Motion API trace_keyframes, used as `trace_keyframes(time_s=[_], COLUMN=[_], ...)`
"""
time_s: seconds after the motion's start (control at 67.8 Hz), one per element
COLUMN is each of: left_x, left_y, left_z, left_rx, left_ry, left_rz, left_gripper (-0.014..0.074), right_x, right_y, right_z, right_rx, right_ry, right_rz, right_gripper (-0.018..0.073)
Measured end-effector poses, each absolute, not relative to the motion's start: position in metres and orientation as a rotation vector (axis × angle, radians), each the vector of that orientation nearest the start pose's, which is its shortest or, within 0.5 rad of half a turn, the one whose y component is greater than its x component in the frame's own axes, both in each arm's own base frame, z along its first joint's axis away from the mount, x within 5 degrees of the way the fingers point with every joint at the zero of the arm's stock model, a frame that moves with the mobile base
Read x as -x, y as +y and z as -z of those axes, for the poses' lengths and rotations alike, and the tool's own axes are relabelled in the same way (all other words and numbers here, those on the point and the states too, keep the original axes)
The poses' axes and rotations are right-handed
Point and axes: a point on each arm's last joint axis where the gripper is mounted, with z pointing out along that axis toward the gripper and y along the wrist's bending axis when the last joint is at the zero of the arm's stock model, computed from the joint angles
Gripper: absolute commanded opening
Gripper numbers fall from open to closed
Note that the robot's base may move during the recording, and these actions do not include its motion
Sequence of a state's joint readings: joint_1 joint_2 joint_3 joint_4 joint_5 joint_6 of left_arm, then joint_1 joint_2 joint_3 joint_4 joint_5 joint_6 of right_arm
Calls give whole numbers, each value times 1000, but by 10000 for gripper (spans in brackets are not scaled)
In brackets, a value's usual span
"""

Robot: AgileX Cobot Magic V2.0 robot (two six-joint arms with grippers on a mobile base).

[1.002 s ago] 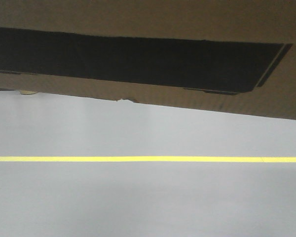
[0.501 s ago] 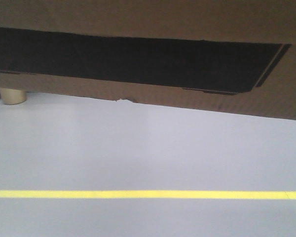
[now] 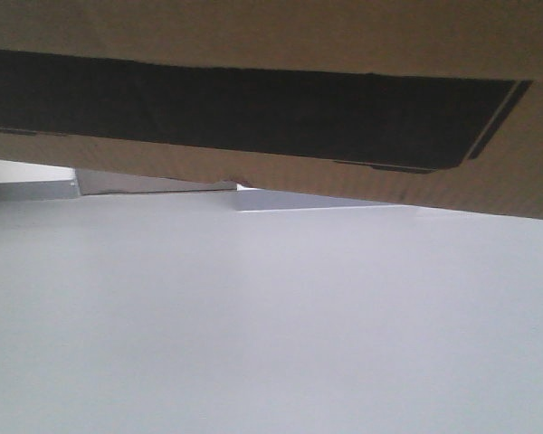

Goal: Grab box from left shelf to table start
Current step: 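Carry the box with both grippers toward the white table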

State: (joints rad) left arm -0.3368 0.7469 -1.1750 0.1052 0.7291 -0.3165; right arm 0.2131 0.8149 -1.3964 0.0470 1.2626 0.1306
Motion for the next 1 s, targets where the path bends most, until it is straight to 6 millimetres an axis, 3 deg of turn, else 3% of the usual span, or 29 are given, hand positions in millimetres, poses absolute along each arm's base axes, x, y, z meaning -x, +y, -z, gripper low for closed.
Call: trace_keyframes(time_s=[1.002], left_x=[-117], left_y=[-34], left_z=[-464], left_rx=[-41], left_ry=[1811], left_rz=[344], left_gripper=[-93], right_x=[-94], right_y=[24], right_z=[-476], right_rx=[99], right_ry=[2185], right_rz=[-245], right_gripper=[57])
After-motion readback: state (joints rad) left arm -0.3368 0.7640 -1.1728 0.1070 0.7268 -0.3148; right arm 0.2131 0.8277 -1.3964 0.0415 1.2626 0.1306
